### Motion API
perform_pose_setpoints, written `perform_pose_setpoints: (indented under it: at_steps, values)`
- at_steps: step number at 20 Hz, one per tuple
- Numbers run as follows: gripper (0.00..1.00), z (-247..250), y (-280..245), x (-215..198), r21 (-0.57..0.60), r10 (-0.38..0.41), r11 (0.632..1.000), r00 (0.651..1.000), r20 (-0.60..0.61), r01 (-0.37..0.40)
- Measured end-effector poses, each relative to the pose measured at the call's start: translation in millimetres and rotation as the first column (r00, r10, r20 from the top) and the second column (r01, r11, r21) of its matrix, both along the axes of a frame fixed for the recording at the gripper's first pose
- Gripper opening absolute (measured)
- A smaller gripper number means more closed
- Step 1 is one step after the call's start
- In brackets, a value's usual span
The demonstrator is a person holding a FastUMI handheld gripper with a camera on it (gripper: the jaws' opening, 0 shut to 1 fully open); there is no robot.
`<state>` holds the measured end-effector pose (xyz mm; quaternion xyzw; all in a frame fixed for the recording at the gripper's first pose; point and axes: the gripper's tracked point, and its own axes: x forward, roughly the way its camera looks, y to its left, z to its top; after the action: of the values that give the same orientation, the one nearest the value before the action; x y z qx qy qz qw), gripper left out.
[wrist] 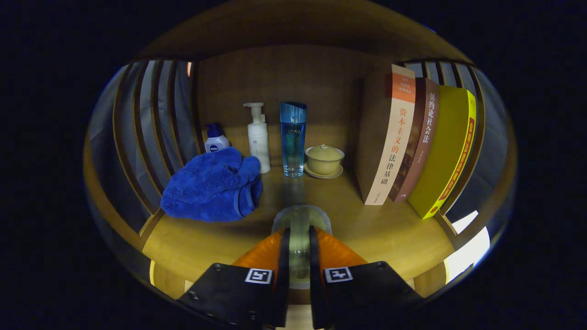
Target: Pull open the drawer, take out the items inside it, and place them on the countertop above the cabinet.
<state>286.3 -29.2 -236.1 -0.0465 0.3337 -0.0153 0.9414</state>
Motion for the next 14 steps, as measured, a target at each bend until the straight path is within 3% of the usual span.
perform_pose_setpoints:
  at_steps: [6, 9, 11, 14]
  values:
    - [0.38, -2, 0, -3, 0.026, -0.014, 1.000, 1.000, -0.001, 0.014]
    - [0.56, 8, 4, -5, 0.049, -0.002, 0.999, 1.000, 0.017, 0.001]
    - [0.58, 20, 5, -9, 0.058, 0.004, 0.998, 0.999, 0.035, -0.006]
    - [0.83, 53, 15, -18, 0.085, 0.031, 0.996, 0.993, 0.112, -0.041]
